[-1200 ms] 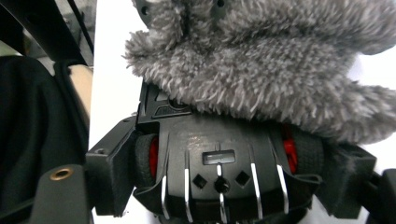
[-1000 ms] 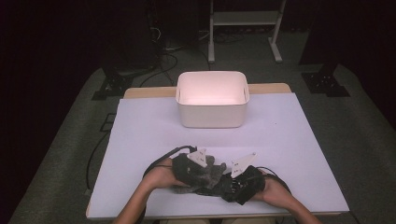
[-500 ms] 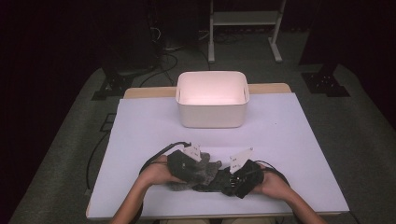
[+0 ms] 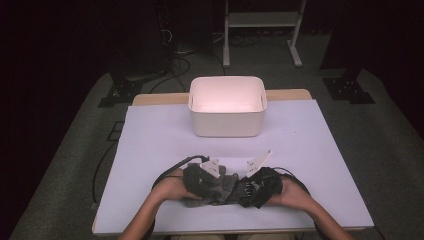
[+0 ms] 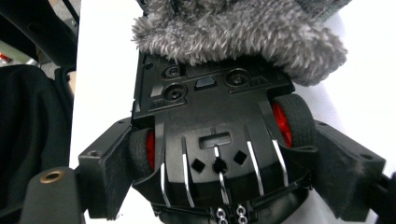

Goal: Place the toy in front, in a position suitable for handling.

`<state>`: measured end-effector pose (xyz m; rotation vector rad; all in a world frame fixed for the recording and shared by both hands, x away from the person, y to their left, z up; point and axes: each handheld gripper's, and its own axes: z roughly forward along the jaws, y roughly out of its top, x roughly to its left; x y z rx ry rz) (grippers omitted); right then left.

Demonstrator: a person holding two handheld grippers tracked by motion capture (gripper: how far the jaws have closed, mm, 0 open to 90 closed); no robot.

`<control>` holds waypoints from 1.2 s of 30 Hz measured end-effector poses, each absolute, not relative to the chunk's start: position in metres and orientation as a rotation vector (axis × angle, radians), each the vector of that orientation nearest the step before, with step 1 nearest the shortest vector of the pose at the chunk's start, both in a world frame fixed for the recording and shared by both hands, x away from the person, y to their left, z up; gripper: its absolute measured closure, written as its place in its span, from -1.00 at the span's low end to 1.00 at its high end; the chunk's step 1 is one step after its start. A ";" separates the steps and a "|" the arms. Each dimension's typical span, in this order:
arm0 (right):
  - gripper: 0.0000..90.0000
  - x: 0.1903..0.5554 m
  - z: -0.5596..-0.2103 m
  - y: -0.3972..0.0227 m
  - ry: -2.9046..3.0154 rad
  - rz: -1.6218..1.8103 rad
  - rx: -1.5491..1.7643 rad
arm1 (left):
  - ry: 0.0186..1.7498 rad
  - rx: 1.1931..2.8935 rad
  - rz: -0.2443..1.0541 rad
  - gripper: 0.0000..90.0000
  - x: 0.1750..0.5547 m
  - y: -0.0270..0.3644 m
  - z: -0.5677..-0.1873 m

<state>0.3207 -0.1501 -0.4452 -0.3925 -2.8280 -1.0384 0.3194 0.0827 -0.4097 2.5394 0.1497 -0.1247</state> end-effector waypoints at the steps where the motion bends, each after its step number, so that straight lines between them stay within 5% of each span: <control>1: -0.64 0.320 -0.444 -0.149 -2.844 -1.025 -0.386 | 0.148 2.539 -0.126 0.63 0.320 0.083 -0.410; 36: -0.64 0.334 -0.423 -0.155 -2.729 -1.078 -0.482 | 0.103 2.560 -0.133 0.63 0.314 0.076 -0.407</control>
